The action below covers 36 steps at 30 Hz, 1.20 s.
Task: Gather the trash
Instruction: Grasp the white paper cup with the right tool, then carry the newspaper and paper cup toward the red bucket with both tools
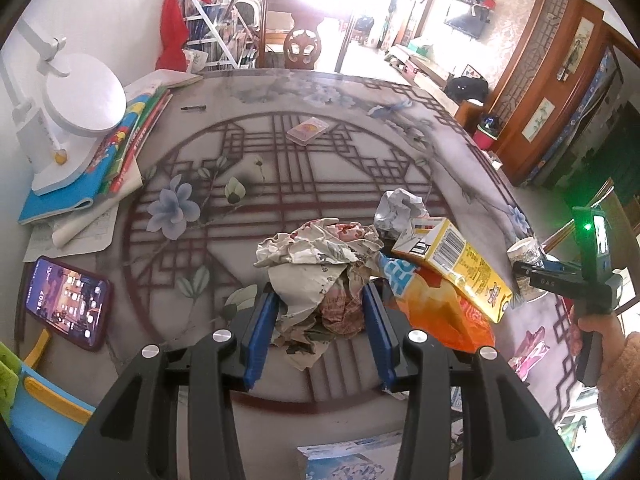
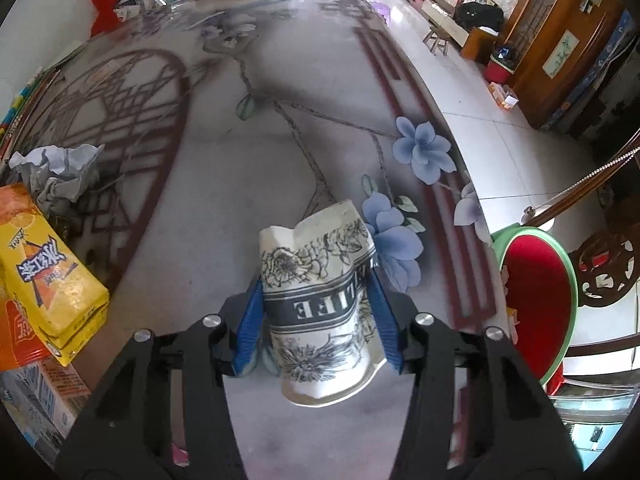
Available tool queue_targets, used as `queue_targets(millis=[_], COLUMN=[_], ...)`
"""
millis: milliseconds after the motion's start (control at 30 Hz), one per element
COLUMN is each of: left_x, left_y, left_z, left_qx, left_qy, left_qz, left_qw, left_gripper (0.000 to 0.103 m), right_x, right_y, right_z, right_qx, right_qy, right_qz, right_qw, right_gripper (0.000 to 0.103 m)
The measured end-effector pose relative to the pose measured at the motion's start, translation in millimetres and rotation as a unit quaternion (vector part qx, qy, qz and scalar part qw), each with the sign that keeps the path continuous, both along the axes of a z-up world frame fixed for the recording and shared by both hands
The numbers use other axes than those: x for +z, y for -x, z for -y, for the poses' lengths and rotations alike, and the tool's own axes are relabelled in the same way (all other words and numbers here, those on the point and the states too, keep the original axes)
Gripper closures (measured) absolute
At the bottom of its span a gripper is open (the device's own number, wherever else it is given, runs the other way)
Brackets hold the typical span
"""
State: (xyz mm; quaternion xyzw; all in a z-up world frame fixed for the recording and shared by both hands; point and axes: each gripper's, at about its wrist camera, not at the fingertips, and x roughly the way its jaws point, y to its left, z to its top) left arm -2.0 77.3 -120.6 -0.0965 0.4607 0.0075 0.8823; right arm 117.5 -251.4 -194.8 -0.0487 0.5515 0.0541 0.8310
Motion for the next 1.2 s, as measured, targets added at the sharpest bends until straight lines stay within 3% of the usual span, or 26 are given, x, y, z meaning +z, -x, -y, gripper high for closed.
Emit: queue_targets(millis=[200,633,1200], left_x=[2.5,19.1,31.5], left_y=[3.2,-1.6,-4.4], left_z=[-1.3,10.4,24.8], left_qx=[0.003,-0.004,-0.019], left_qy=[-0.001,-0.004,-0.013], left_qz=[0.006,0.034,0.055], left_qw=[1.0,0.9994,0.9982], left_gripper=[0.063,0.063,0.063], right_x=[18.2,76.5,88.9], right_y=[15.8,88.4,96.2], right_z=[0.6,-42.7,-45.7], right_qx=[-0.007,0.015,0.011], right_qy=[-0.048,-0.129,-0.136], right_qz=[0.015,0.072,0.088], right_qw=[0.999,0.989,0.987], right_gripper=[0.057,0.057,0.057])
